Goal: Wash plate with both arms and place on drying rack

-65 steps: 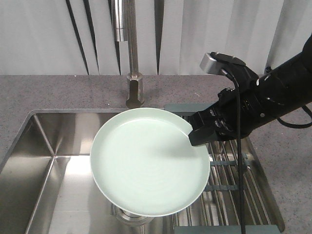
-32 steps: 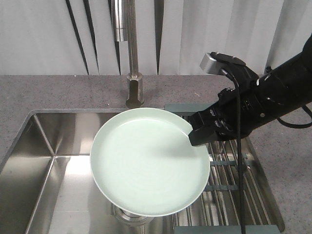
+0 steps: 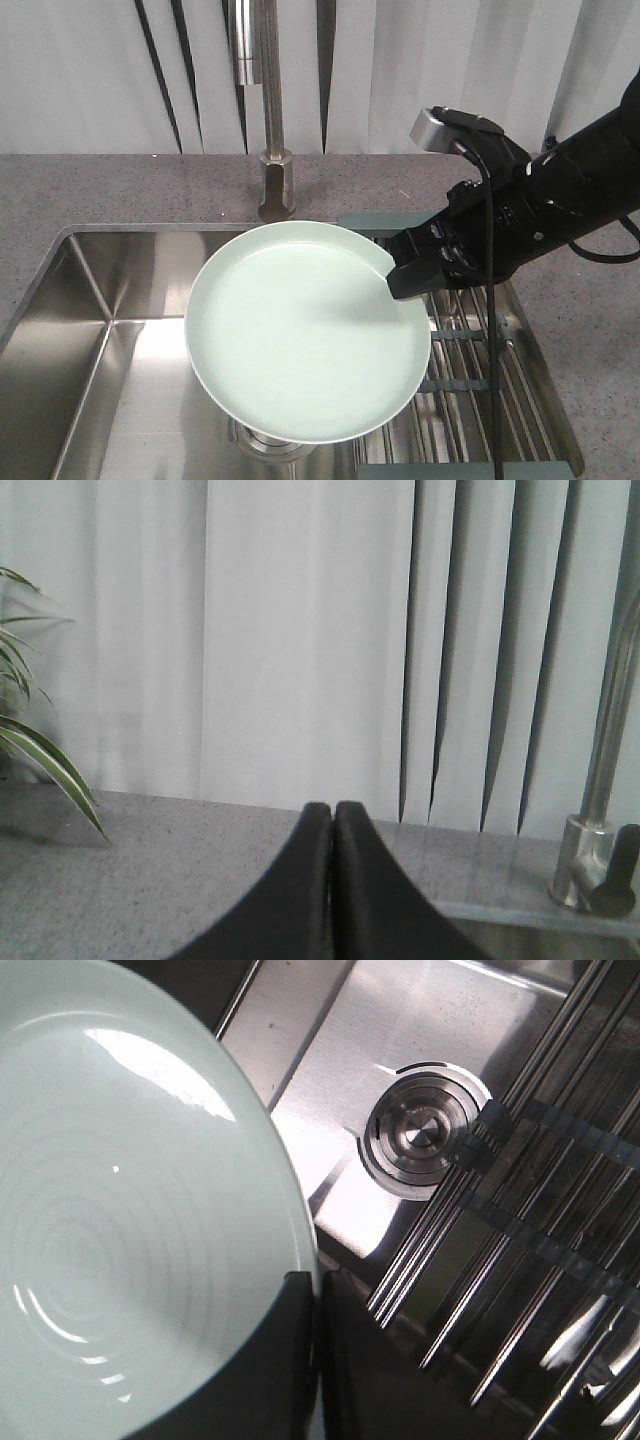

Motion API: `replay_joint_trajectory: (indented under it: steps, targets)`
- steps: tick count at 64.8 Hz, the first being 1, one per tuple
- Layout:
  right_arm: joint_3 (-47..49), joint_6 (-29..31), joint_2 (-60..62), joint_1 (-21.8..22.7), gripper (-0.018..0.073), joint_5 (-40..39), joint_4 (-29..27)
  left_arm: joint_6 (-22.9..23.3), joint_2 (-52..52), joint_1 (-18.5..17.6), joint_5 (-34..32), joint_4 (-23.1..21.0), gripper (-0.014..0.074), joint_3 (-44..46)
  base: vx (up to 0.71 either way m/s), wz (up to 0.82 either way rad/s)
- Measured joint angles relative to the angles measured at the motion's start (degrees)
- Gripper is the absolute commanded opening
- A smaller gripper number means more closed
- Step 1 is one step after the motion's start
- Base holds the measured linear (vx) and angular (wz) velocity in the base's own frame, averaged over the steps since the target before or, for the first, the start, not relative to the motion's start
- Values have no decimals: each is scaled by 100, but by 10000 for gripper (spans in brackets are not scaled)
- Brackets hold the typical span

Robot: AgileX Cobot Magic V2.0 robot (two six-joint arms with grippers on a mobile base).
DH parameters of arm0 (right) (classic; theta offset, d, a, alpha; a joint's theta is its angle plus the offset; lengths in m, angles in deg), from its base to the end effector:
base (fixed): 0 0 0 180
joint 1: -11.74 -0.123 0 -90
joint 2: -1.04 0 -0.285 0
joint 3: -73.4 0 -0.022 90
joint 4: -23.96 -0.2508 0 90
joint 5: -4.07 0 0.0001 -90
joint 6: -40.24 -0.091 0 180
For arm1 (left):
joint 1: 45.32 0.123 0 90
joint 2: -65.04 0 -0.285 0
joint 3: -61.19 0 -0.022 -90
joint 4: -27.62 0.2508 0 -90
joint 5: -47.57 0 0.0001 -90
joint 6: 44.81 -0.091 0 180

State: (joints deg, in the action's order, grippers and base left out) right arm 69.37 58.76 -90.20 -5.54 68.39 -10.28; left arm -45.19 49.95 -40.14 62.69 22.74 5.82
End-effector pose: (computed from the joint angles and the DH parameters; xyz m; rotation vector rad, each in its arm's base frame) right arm 0.2640 0.1305 0.3356 -0.6082 2.6083 0.7998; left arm 0.0445 0.0020 0.3088 -0.1059 1.4890 -0.0046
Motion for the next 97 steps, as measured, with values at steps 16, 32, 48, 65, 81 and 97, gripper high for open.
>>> replay_joint_trajectory:
  steps: [16,32,48,65,81,97]
  targets:
    - [0,0,0,0,-4,0,0,-56,-1633,0,1399,0,-6,1305,0,0]
    - [0,0,0,0,-4,0,0,-129,-2797,0,1744,0,-6,1421,0,0]
    - [0,0,0,0,-4,0,0,-129,-3486,0,1749,0,28,1421,0,0]
    - [0,0,0,0,-4,0,0,-280,-4335,0,1962,-129,350,1974,0,0]
    - [0,0,0,0,-4,0,0,-735,-5216,0,2257,-247,567,2686,0,0]
    - [0,0,0,0,-4,0,0,-2472,-6164,0,2293,-1570,555,3290,0,0]
